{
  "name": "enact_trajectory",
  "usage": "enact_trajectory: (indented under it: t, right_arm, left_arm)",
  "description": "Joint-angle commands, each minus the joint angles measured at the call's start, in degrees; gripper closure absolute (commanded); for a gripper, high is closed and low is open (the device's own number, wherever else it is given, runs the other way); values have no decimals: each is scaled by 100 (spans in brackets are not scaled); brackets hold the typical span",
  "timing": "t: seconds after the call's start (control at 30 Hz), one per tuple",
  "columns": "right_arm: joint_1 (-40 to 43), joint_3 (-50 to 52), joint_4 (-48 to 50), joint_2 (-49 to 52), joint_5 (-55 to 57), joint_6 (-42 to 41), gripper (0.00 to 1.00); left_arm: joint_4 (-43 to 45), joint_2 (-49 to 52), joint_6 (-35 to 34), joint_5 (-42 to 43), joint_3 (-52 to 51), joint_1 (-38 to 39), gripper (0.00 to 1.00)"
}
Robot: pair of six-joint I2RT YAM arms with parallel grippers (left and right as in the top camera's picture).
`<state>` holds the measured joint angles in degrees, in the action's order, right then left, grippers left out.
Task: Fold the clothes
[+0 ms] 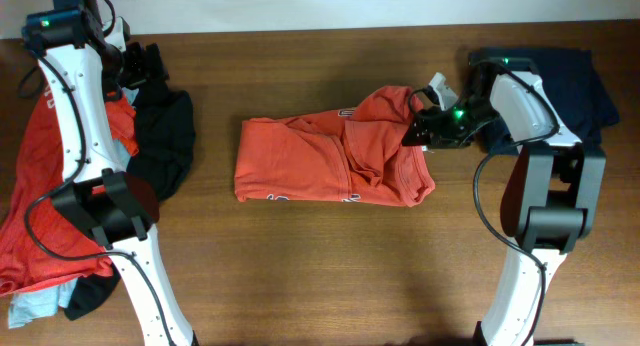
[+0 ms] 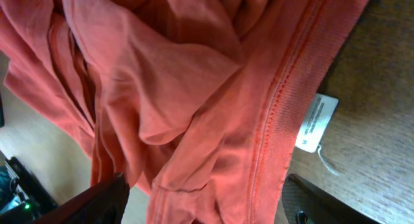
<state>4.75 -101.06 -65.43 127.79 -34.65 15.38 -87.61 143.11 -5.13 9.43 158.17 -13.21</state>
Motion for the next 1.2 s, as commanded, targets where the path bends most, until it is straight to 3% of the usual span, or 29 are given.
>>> enact_trajectory:
  t: [0.0, 0.23, 0.53, 1.0, 1.07, 1.17]
  right_arm:
    - [52, 212, 256, -74, -258, 94, 19]
    - [52, 800, 1244, -52, -245, 68, 20]
    - [52, 1357, 1729, 28, -280, -2, 20]
    - [-426, 1631, 2218, 31, -1615, -85, 19]
    - [-535, 1631, 2282, 31, -1615, -109, 27]
    - [-570, 1631, 2306, 31, -1617, -236, 53]
  left_arm:
    - [-7, 15, 90, -22, 131, -7, 1]
    - [-98, 15, 90, -22, 131, -9, 1]
    - [-118, 15, 90, -20, 131, -7, 1]
    - [-118, 15, 90, -20, 131, -7, 1]
    - [-133, 15, 90, -20, 131, -7, 1]
    - [-149, 15, 90, -20, 131, -7, 1]
